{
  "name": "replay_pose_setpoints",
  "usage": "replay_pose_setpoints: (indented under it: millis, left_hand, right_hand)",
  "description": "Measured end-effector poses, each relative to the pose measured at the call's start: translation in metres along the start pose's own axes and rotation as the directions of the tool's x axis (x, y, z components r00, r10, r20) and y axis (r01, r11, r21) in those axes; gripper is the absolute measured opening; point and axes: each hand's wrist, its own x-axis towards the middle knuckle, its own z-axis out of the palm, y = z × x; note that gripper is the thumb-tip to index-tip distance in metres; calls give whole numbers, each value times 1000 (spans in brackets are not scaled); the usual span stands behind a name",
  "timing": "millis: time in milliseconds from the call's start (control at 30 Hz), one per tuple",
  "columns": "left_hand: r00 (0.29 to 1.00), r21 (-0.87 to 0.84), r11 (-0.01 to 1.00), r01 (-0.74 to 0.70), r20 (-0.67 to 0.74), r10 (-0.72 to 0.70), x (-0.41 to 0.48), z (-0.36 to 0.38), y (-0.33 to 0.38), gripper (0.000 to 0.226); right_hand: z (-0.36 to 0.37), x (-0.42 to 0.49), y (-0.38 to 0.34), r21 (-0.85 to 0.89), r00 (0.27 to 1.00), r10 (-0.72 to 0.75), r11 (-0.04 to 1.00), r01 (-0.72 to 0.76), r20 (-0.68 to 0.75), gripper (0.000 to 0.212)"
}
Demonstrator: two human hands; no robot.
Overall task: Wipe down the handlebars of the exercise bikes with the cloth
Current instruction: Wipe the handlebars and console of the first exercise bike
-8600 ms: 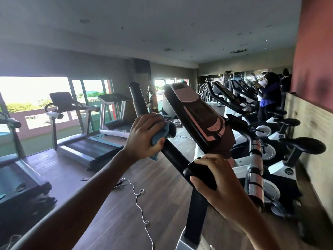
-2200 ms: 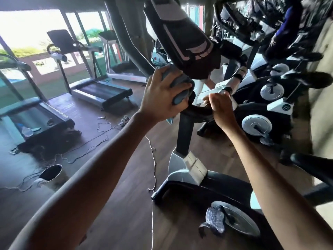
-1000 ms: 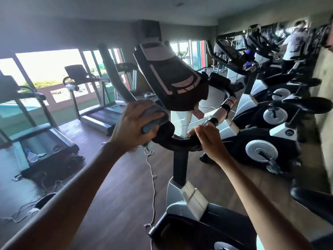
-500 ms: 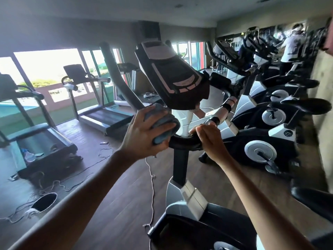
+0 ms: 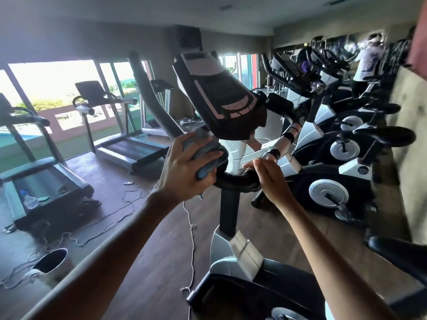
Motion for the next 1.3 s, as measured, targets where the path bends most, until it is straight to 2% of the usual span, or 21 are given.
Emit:
replay_pose_setpoints:
  millis: [67, 133, 200, 367, 500, 633, 733, 800, 900, 1000, 1067, 1133, 1233, 1300]
  left_hand:
    - [999, -11, 1000, -20, -26, 20, -1, 0, 9, 26]
    - [997, 14, 999, -45, -64, 46, 2, -1, 23, 25]
    - [990, 107, 988, -109, -74, 117, 0, 4, 43, 25]
    - [978, 295, 932, -210, 47, 205, -4, 10, 56, 27]
    - [937, 343, 873, -347, 166, 308, -13, 22, 68, 29]
    - [937, 409, 864, -294, 301, 177, -7, 40, 78, 38]
    - [933, 352, 910, -220, 348, 92, 14, 48, 91, 41]
    - [933, 317, 919, -234, 340, 120, 14, 47, 88, 41]
    - [898, 329, 865, -378, 358, 256, -6, 40, 71, 41]
    - [895, 279, 895, -349, 381, 230, -15, 40, 71, 57]
    - [891, 354, 861, -366, 399, 215, -6, 46, 84, 48]
    - [908, 362, 880, -308, 387, 159, 7, 50, 93, 35]
    - [907, 271, 947, -170, 420, 43, 15, 43, 104, 45]
    - [896, 217, 965, -149, 442, 39, 12, 39, 103, 52]
  right_hand:
    - [-9, 1, -4, 144, 987, 161, 976, -163, 20, 41]
    - [-18, 0, -2, 222, 970, 242, 948, -229, -32, 39]
    - [-25, -1, 4, 202, 962, 261, 949, -241, -79, 37]
    - [-27, -3, 17, 128, 968, 244, 963, -236, -52, 36]
    - [-28, -3, 19, 133, 974, 221, 968, -212, -54, 35]
    - [-30, -6, 17, 164, 969, 243, 959, -233, -47, 30]
    - [-35, -4, 17, 166, 968, 247, 957, -239, -32, 33]
    - [-38, -2, 21, 155, 968, 251, 956, -247, -3, 37]
    - [-40, -3, 25, 155, 971, 239, 958, -240, 20, 42]
    - [-40, -2, 26, 160, 972, 233, 959, -234, 27, 42]
    - [-40, -2, 25, 164, 972, 234, 958, -237, 34, 43]
    - [-40, -3, 24, 166, 964, 259, 950, -264, 50, 45]
    - [-43, -4, 21, 149, 958, 278, 947, -286, 69, 41]
    - [-44, -5, 19, 136, 952, 294, 943, -303, 85, 39]
